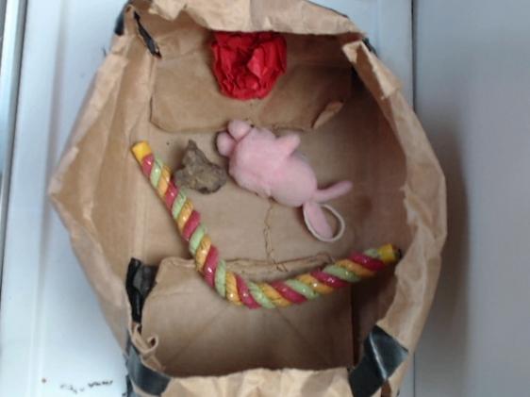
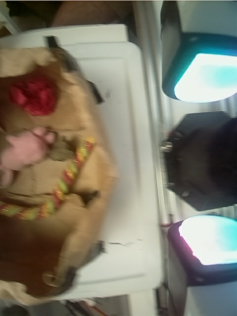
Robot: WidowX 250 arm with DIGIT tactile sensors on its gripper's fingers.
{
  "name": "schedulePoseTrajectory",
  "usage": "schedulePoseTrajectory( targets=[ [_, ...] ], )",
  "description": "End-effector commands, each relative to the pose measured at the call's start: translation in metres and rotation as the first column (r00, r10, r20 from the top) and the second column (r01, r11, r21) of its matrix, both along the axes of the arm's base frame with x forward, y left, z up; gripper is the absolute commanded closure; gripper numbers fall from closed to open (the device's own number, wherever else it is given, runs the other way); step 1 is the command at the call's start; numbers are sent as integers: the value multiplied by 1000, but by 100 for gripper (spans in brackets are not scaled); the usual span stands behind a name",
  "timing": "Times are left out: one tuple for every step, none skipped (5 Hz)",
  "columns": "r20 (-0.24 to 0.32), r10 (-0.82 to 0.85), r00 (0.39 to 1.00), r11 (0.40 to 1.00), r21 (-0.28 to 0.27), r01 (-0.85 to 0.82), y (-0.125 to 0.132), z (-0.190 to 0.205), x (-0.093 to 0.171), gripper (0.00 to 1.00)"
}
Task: Grab the red paper.
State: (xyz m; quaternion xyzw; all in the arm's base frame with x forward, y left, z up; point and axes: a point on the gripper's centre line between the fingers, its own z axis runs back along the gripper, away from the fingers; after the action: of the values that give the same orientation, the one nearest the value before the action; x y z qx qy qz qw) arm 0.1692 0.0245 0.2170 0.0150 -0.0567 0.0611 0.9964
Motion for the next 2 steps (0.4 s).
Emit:
schedulePoseTrajectory(
  targets=[
    [50,67,996,997,36,-69,13,-7,46,0],
    [119,191,974,979,50,-198,16,-20,65,0]
  ],
)
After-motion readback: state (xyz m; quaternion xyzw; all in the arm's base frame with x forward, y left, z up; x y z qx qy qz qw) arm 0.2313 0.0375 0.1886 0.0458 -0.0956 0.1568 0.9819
